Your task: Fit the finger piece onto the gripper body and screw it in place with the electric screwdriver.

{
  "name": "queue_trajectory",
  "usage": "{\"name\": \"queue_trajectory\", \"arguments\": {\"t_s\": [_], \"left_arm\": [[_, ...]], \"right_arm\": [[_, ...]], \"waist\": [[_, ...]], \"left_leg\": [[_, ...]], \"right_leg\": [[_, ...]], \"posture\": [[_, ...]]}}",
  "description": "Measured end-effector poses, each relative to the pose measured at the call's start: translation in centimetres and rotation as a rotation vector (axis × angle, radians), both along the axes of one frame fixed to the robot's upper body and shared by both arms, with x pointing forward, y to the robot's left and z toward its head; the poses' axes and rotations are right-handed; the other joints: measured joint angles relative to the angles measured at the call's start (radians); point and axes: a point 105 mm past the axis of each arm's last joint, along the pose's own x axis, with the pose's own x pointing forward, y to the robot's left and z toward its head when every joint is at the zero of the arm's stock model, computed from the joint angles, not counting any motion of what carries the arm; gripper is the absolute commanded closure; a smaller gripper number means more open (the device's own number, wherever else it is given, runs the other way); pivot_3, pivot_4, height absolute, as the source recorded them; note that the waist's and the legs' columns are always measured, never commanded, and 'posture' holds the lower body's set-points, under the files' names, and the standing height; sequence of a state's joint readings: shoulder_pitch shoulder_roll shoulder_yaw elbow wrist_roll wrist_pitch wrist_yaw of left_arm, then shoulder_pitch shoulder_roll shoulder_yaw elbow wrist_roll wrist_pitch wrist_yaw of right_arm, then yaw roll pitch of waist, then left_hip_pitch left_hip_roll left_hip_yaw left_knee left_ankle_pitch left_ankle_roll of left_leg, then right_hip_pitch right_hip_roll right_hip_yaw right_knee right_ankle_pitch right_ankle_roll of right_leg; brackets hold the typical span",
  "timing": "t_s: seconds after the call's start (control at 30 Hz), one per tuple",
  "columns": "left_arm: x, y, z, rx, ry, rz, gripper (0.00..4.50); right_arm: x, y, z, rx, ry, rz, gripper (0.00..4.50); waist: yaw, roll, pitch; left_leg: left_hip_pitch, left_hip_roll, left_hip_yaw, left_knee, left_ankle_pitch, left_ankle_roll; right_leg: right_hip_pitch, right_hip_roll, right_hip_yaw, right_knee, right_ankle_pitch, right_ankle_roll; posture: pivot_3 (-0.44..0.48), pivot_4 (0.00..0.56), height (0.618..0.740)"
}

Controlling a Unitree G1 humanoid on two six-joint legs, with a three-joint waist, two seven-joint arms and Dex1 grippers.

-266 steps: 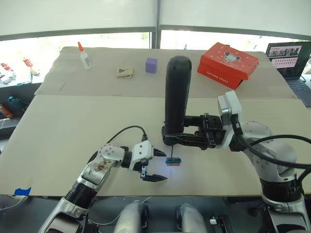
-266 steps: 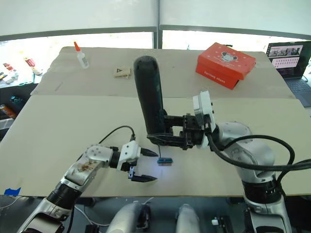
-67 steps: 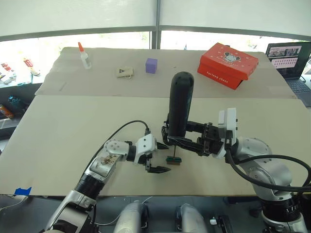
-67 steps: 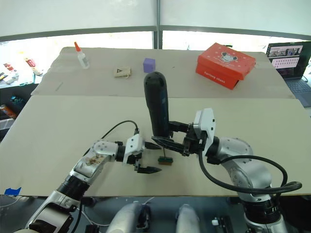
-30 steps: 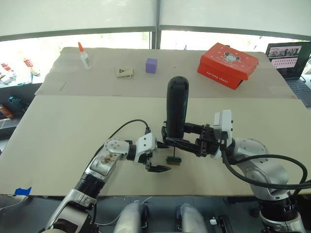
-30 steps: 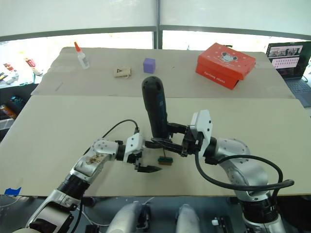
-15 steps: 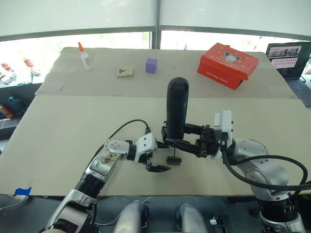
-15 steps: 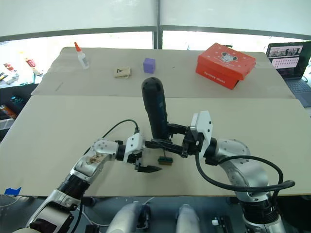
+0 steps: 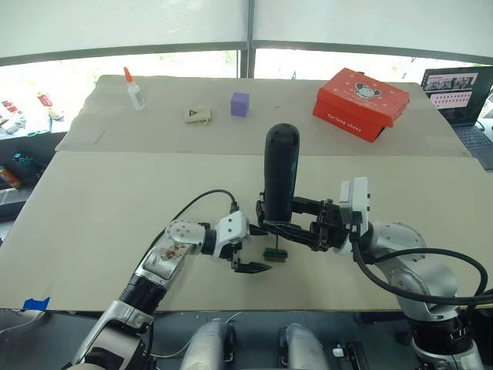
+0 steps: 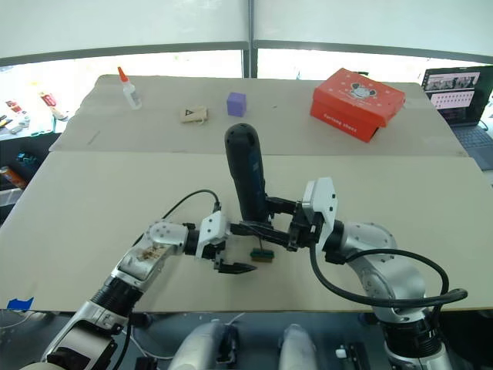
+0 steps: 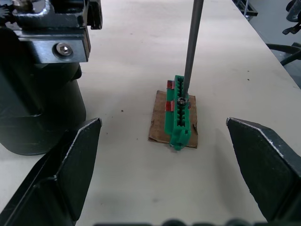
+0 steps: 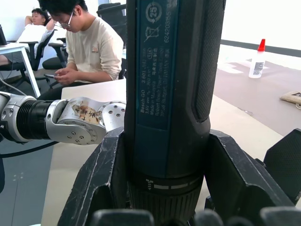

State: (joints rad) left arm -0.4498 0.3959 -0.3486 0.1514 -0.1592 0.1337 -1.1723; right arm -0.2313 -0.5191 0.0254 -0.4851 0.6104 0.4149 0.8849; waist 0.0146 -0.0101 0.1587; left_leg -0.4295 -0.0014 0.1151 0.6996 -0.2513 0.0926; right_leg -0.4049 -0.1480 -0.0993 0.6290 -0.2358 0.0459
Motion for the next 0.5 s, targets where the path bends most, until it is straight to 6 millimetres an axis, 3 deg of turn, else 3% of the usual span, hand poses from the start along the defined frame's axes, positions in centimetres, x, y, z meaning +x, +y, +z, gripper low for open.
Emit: {"name": "queue_trajectory", "arguments": {"t_s": [0.5], "left_arm": [[-0.01, -0.11, 0.03, -0.004, 0.000, -0.001, 0.00]], "right_arm": [[-0.16, -0.18, -0.25, -0.014, 0.008, -0.004, 2.58]], "waist": [[0.000, 0.000, 0.000]], "left_leg": [[0.000, 0.000, 0.000, 0.000, 0.000, 0.000]], "right_leg": [[0.000, 0.000, 0.000, 0.000, 0.000, 0.000]], "posture": [[0.000, 0.150, 0.740]]}}
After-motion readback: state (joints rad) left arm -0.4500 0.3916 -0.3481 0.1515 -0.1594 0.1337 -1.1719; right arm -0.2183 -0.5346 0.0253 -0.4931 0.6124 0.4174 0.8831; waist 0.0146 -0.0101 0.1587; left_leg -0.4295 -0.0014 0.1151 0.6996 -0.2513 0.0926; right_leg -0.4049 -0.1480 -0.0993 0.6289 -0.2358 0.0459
